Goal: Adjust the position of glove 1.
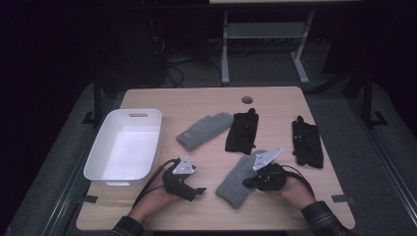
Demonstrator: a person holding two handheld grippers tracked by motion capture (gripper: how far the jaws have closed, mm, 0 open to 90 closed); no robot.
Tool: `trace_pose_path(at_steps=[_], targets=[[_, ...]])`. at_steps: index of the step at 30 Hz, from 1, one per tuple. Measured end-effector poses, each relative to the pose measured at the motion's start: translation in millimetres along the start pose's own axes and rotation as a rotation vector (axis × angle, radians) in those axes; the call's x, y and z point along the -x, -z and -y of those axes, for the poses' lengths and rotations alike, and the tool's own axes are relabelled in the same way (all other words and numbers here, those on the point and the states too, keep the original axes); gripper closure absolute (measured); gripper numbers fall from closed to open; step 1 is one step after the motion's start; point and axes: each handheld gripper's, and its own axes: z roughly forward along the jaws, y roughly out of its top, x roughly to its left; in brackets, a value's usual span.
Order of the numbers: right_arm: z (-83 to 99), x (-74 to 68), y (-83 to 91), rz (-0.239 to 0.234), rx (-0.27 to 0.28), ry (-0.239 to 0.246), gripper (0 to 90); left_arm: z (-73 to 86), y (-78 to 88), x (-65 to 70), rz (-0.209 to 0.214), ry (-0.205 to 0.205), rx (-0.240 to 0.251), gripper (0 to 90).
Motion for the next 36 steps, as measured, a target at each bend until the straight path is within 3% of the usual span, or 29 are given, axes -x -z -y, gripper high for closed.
trace_pose_path(at_steps=[8, 10, 12, 18, 22, 25, 26, 29, 32, 35, 36], targets=[[-5.3, -15.7, -11.1, -0.050, -0.004, 0.058, 90.0, 0.1, -0.3, 0.3, 0.001, 0.003, 0.004, 12.3], [-6.8, -17.5, -12.7, -0.043, -0.005, 0.083, 90.0, 0.1, -0.1, 0.1, 0.001, 0.000, 0.002, 12.3], [-7.2, -17.3, -7.6, -0.040, 0.011, 0.060, 90.0, 0.1, -0.1, 0.1, 0.001, 0.000, 0.002, 12.3], [2.9, -7.3, 17.7, 0.034, 0.073, -0.006, 89.8, 0.1, 0.1, 0.3, 0.002, 0.004, 0.001, 12.3], [19.9, 1.2, 36.2, 0.122, 0.104, -0.049, 78.2, 0.4, -0.1, 0.2, 0.001, 0.002, 0.005, 12.3], [36.9, 7.6, 48.8, 0.202, 0.122, -0.088, 65.9, 0.4, -0.1, 0.2, 0.001, 0.002, 0.005, 12.3], [47.8, 10.7, 57.0, 0.242, 0.134, -0.115, 57.6, 0.4, -0.1, 0.2, 0.002, 0.002, 0.005, 12.3], [58.7, 13.2, 63.7, 0.273, 0.150, -0.138, 52.0, 0.5, -0.1, 0.2, 0.002, 0.002, 0.005, 12.3], [74.2, 15.9, 69.6, 0.329, 0.165, -0.165, 36.7, 0.6, -0.3, 0.7, 0.003, 0.010, 0.007, 12.3], [89.5, 21.8, 68.7, 0.368, 0.147, -0.212, 24.8, 0.6, 0.1, 0.4, 0.001, 0.009, 0.002, 12.2], [89.5, 21.8, 68.7, 0.368, 0.147, -0.212, 24.8, 0.6, 0.1, 0.3, 0.001, 0.009, 0.002, 12.2]])
